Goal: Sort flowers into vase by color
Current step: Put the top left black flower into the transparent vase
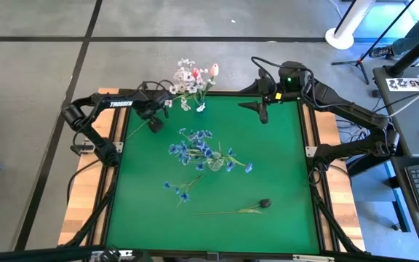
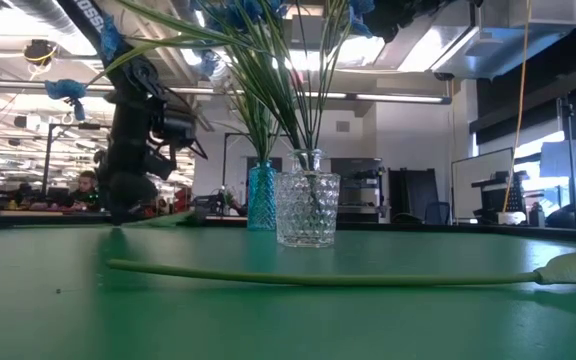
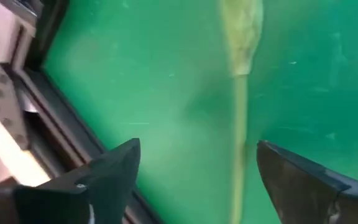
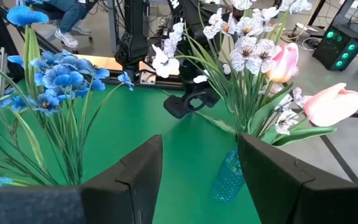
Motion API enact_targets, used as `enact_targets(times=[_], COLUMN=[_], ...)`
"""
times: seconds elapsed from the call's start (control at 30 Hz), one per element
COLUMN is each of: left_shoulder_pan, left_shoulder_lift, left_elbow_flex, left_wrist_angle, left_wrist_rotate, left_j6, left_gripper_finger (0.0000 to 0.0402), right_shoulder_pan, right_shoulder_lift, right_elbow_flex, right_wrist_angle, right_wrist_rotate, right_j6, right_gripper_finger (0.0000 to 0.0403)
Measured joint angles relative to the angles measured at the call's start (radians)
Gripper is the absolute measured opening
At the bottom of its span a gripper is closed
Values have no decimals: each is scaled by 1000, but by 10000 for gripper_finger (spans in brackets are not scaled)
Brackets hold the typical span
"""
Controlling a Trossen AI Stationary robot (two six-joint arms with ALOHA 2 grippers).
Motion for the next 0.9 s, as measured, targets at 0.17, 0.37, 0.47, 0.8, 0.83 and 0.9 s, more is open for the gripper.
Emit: enact_targets(times=[0.17, 0.37, 0.47, 0.8, 0.83, 0.9], left_shoulder_pan=[5, 84, 156, 179, 179, 178], left_shoulder_lift=[0, -2, -2, 0, 0, 8], left_elbow_flex=[0, 0, 1, 19, 19, 20], left_wrist_angle=[-18, -16, -12, 2, 3, 3], left_wrist_rotate=[172, 264, 358, 417, 417, 411], left_j6=[-10, 2, 24, 23, 23, 24], left_gripper_finger=[279, 270, 270, 219, 207, 181], right_shoulder_pan=[0, 0, 0, 0, 0, 0], right_shoulder_lift=[0, 0, 0, 0, 0, 0], right_elbow_flex=[0, 0, 0, 0, 0, 0], right_wrist_angle=[0, 0, 1, 1, 1, 1], right_wrist_rotate=[0, 0, 0, -1, -1, -10], right_j6=[-5, -23, -24, -49, -49, -49], right_gripper_finger=[206, 206, 206, 206, 206, 206])
